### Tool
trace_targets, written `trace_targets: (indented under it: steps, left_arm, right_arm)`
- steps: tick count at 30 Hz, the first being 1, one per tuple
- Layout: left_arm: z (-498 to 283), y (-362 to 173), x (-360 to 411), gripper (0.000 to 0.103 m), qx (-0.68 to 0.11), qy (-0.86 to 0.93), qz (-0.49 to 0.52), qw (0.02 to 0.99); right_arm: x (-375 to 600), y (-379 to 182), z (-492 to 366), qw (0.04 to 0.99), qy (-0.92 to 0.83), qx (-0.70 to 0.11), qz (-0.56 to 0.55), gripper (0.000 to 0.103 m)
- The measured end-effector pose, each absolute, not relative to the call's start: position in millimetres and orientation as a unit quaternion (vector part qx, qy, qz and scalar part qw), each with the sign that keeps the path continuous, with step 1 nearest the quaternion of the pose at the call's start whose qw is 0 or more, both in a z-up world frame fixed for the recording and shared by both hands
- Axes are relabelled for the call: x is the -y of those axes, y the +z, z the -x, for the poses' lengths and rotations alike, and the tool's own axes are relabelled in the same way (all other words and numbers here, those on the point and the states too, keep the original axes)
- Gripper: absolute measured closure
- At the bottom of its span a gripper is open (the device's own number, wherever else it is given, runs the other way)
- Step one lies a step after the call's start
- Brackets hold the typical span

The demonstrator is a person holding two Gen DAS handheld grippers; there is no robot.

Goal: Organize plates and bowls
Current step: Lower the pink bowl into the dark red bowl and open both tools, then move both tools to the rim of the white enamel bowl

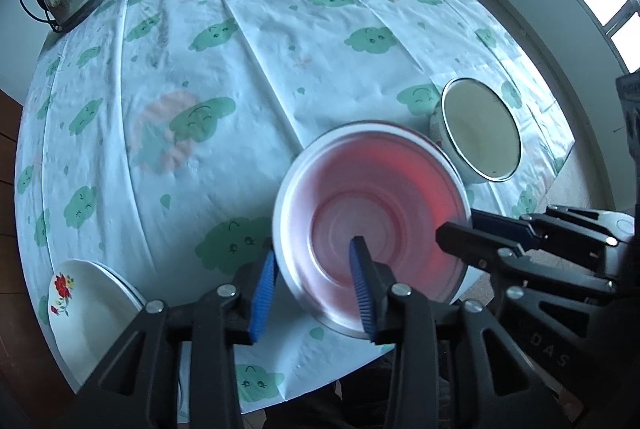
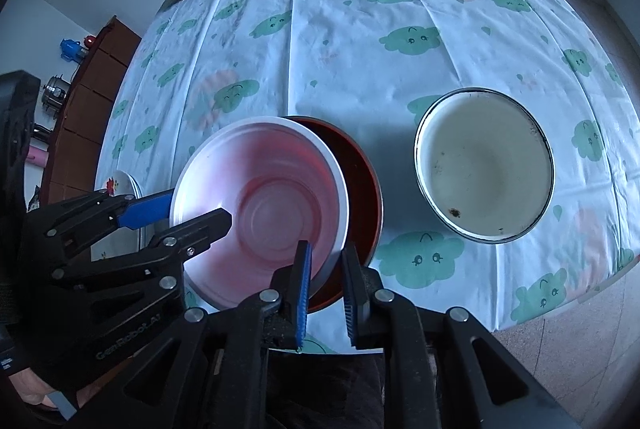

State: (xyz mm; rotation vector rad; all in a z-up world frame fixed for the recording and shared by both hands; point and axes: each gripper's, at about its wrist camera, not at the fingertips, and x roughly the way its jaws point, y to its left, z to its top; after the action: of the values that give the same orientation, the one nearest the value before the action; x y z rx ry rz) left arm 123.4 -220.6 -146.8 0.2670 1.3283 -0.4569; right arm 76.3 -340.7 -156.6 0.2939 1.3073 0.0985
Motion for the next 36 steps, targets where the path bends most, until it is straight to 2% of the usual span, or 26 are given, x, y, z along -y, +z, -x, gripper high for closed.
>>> trace_targets:
  steps: [5,12,18,36]
  left_arm:
    - [-126,-142,216,0.059,-0.604,-0.204,-0.114,0.762]
    - [-131,-136,210,0.059,-0.599,-0.194,-0.099,0.771]
    - [-134,-136,209,0.052,-0.600,-0.188,-0.095,0.772]
    - [-142,-131,251,0.051,-0.589,-0.228,-0.114,0.767]
  right_arm:
    - [346,-151,-72,0.791,0.047,-0.594,-0.142,0.048]
    - [356,-147,-68,0.798,0.029,-0.585,-0.141,0.047]
    - [359,-148,-63,0.798,0.029,-0.584,-0.145,0.047]
    - [410,-130,-49,0.820,-0.027,-0.545,-0.173,0.047]
